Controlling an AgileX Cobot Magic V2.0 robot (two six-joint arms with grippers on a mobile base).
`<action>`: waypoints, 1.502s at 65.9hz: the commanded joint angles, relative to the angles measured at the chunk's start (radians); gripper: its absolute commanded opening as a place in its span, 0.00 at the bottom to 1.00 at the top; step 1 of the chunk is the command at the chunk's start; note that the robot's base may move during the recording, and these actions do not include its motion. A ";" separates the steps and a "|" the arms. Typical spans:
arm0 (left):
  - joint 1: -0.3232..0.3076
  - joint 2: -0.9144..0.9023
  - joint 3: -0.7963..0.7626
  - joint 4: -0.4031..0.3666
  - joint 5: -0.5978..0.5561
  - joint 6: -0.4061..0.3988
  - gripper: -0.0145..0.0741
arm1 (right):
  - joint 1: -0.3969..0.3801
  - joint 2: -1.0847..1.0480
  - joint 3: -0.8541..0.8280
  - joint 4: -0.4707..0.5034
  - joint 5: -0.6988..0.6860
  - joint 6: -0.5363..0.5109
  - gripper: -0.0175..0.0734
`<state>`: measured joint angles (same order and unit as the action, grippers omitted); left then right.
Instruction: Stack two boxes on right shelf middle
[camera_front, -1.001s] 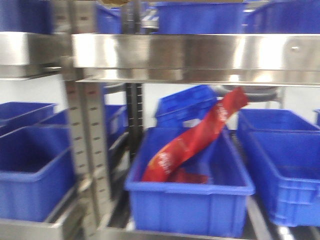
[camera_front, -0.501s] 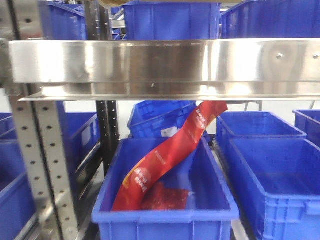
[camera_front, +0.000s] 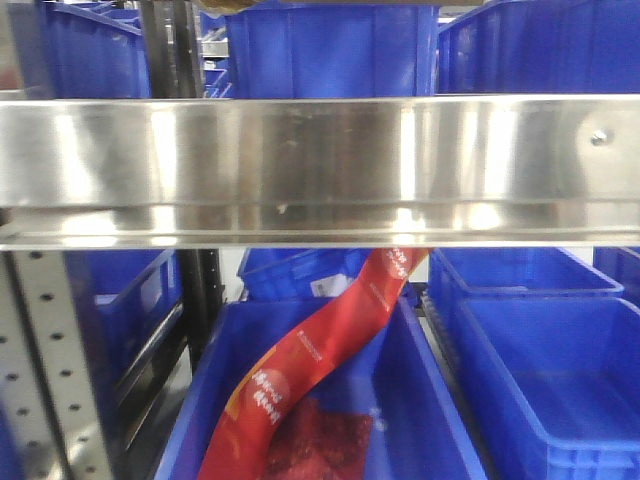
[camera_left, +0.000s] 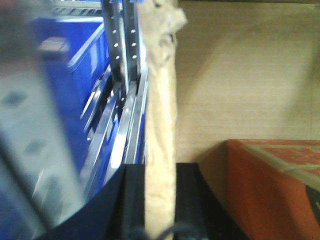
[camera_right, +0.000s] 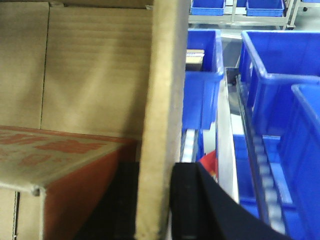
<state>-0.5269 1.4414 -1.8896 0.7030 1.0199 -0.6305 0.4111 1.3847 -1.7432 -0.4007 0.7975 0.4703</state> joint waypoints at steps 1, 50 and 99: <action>0.005 -0.006 -0.012 0.069 0.009 -0.001 0.04 | -0.010 -0.018 -0.013 -0.051 -0.052 0.011 0.02; 0.005 -0.006 -0.012 0.069 0.009 -0.001 0.04 | -0.010 -0.018 -0.013 -0.051 -0.052 0.011 0.02; 0.005 -0.004 -0.012 -0.141 0.097 0.078 0.04 | -0.010 0.012 -0.013 0.029 0.149 0.064 0.02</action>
<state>-0.5269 1.4421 -1.8896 0.5872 1.0845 -0.5743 0.4111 1.3955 -1.7432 -0.3550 0.9124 0.5032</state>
